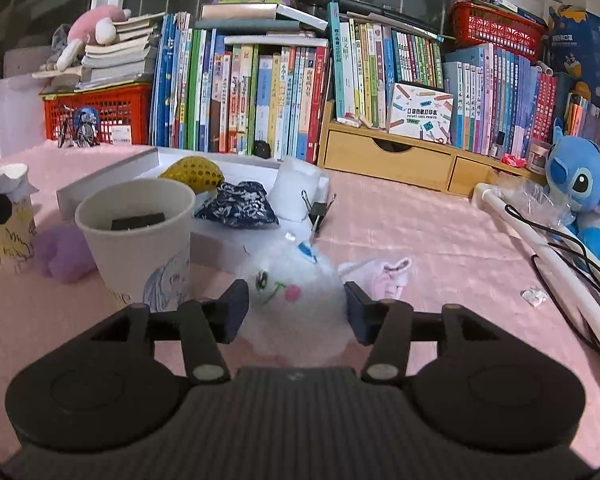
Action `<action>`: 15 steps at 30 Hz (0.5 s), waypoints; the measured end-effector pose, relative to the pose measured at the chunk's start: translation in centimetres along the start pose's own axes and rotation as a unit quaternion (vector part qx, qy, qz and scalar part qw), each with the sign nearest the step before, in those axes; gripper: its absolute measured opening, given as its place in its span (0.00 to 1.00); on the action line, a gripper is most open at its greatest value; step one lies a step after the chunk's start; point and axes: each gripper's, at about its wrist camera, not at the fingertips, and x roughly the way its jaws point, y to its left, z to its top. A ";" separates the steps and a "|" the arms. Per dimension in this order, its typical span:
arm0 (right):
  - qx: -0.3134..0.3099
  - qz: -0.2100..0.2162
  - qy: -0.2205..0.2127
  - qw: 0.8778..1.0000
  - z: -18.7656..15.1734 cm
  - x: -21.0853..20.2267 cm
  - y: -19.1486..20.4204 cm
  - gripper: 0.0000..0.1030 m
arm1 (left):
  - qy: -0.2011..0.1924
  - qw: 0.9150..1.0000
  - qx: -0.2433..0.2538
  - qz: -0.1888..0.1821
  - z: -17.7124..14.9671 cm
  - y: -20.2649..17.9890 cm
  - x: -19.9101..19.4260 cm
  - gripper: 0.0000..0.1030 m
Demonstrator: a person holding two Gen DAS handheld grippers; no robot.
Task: Organize soft objects
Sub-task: 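Lift the paper with the left gripper while the right lifts the fluffy ball, then carry the paper into the white tray with the left while the right drops the fluffy ball there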
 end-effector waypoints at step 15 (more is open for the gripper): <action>0.034 0.020 -0.017 0.999 0.7 -0.9 -0.4 0.37 | -0.011 1.000 0.001 -0.021 2.8 0.3 -0.1 0.33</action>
